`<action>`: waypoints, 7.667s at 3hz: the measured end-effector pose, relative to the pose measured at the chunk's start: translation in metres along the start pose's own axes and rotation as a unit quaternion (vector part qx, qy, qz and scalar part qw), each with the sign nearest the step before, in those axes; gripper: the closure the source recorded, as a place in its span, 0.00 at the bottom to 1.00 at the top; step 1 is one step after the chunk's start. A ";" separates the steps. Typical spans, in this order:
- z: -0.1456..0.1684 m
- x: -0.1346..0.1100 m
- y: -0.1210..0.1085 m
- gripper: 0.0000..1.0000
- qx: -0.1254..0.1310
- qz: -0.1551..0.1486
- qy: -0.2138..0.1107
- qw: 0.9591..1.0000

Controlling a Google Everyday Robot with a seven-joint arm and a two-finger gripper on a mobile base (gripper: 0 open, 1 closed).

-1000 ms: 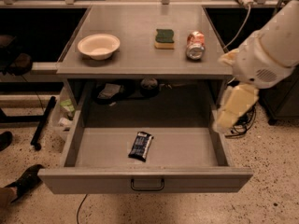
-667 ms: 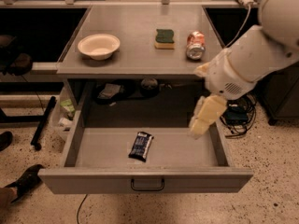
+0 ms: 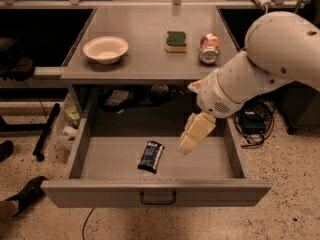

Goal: Pick rxbar blueberry from top drawer and place on counter

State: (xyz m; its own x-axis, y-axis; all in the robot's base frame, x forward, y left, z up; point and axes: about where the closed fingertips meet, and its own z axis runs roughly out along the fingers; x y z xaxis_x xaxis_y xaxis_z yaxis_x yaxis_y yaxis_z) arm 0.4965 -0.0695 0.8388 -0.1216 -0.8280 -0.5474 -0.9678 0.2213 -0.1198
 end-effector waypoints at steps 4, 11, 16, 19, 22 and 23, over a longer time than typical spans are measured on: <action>0.125 0.023 -0.039 0.00 -0.024 0.045 -0.050 0.997; 0.255 0.045 -0.025 0.00 0.000 0.083 -0.092 0.992; 0.258 0.050 -0.023 0.89 0.024 0.086 -0.097 0.991; 0.144 0.021 -0.049 1.00 0.099 0.028 -0.130 0.986; 0.046 -0.023 -0.096 1.00 0.177 -0.043 -0.186 0.965; 0.032 -0.038 -0.129 1.00 0.185 -0.052 -0.183 0.964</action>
Offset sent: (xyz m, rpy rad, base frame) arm 0.0578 -0.0024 -0.0781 0.0937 0.0616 -0.1412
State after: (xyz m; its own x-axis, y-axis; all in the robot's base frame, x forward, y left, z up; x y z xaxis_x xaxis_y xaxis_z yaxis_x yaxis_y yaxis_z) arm 0.6331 -0.0504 0.8485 0.1227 -0.6335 -0.7640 -0.8173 0.3722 -0.4399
